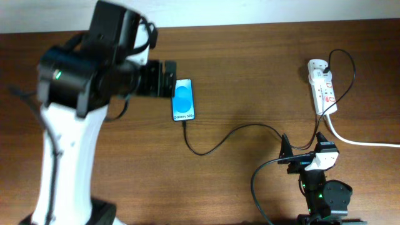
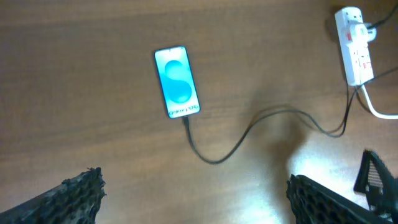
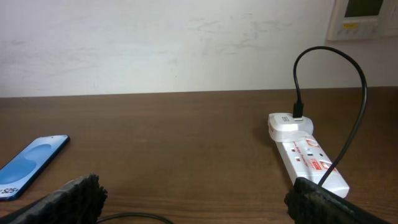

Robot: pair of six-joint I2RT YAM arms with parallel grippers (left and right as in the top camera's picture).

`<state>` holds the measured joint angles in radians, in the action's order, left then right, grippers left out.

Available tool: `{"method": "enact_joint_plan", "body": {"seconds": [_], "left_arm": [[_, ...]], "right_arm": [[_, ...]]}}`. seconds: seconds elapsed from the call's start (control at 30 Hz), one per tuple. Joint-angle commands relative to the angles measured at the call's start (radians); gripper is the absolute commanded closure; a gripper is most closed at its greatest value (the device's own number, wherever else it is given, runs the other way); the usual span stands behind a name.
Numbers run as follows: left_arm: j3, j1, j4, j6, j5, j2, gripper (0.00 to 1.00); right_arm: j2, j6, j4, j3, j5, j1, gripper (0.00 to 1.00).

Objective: Plug charger to phone and switch on socket

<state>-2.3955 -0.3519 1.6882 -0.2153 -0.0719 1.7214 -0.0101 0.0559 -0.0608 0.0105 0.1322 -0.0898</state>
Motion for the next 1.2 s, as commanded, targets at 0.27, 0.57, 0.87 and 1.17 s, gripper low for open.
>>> {"method": "enact_joint_plan", "body": {"seconds": [0.27,0.57,0.87,1.17], "left_arm": [[1.155,0.107,-0.780,0.012,0.054,-0.680,0.01],[2.192,0.191,-1.952,0.239,-0.049,-1.383,0.01],[2.387,0.246,-1.870,0.369,-0.058,-1.646,0.01],[2.387,0.245,-1.615,0.370,-0.033,-1.717,0.01]], "right_arm": [[0.006,0.003,-0.006,-0.005,0.013,0.005,0.02],[0.006,0.003,-0.006,-0.005,0.013,0.005,0.02],[0.006,0.003,-0.006,-0.005,0.013,0.005,0.02],[0.006,0.004,-0.006,-0.005,0.013,0.005,0.02]]}}
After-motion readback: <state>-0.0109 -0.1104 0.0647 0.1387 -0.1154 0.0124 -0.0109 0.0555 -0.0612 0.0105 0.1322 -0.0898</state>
